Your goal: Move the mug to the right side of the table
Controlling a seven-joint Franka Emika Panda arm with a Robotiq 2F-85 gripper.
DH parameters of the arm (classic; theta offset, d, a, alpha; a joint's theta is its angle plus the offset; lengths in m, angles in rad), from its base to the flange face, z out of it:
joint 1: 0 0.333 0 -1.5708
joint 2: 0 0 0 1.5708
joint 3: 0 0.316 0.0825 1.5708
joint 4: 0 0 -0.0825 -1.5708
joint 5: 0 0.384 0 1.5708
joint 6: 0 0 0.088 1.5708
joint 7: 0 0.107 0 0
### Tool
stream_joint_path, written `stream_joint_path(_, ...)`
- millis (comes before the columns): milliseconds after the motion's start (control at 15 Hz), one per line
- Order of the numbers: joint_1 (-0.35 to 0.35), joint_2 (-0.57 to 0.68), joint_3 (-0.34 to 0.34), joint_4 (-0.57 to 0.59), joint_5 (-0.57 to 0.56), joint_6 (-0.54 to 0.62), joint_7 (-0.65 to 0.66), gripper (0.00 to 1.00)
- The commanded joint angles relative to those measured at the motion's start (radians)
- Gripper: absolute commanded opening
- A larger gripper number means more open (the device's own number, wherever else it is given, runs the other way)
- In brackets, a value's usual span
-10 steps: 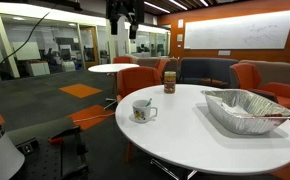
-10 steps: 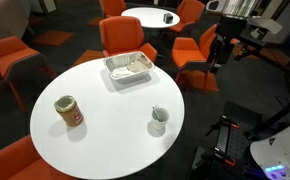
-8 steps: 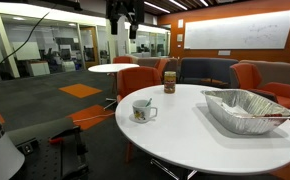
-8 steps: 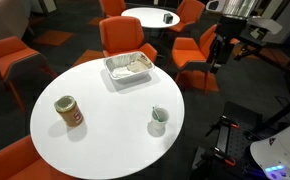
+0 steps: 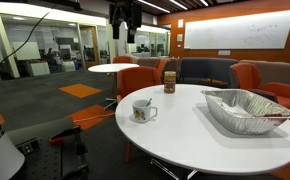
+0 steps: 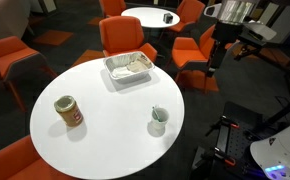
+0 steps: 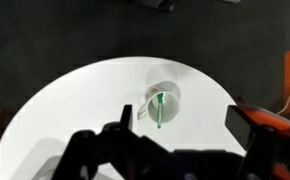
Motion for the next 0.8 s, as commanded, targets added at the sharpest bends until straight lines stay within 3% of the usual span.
stream_joint_path(0, -0.038, 0.042, 0.095, -0.039, -0.004, 0.081, 0.225, 1.00)
stream_joint_path(267, -0.053, 0.135, 0.184, -0.107, -0.033, 0.261, 0.486, 1.00)
stream_joint_path(467, -0.079, 0.240, 0.214, -0.147, -0.081, 0.409, 0.655, 1.00)
stream_joint_path(733, -0.061, 0.420, 0.186, -0.166, -0.063, 0.632, 0.606, 1.00)
